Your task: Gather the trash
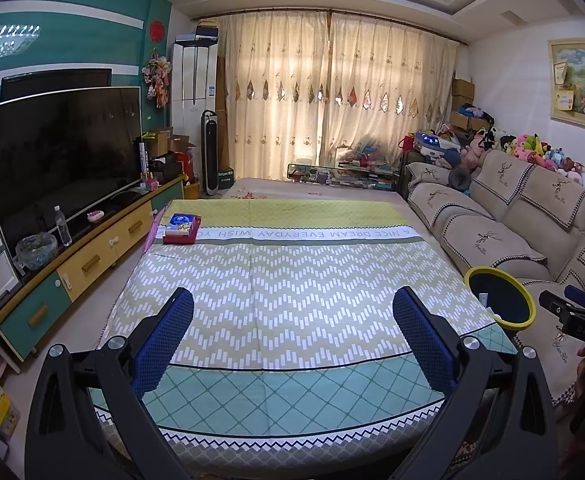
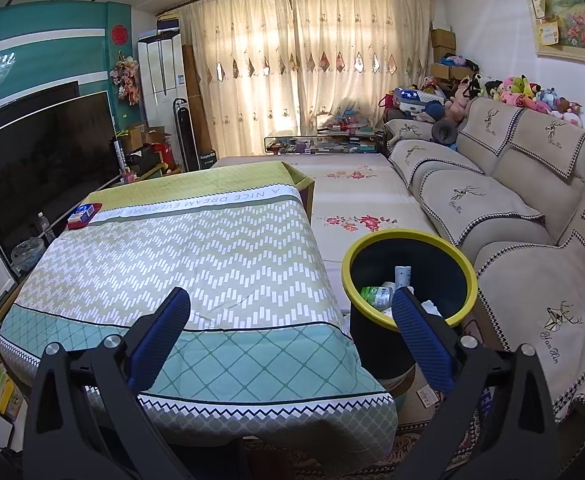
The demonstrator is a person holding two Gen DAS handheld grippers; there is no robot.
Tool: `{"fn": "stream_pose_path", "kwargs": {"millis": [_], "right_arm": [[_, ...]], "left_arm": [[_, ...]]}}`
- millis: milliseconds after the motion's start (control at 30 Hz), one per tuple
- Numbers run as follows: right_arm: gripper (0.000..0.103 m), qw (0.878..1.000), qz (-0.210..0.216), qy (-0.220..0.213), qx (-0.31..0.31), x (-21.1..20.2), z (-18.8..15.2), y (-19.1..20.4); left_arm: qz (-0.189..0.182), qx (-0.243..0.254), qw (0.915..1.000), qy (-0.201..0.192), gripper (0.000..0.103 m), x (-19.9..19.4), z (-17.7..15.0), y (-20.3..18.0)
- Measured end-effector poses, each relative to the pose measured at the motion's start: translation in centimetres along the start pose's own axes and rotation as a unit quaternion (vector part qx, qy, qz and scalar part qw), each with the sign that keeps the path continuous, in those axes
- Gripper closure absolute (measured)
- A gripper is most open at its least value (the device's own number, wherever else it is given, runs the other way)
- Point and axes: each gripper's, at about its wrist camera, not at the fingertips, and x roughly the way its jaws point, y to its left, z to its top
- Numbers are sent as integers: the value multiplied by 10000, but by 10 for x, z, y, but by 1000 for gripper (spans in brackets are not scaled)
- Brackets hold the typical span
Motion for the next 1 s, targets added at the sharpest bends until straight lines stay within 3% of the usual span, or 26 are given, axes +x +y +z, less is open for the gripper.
{"fn": "stream_pose_path", "kwargs": {"millis": [1000], "right_arm": [[7, 10000, -2, 18, 33, 1, 0, 2]], "left_arm": [[-24, 42, 10000, 47, 5, 3, -2, -1]]}}
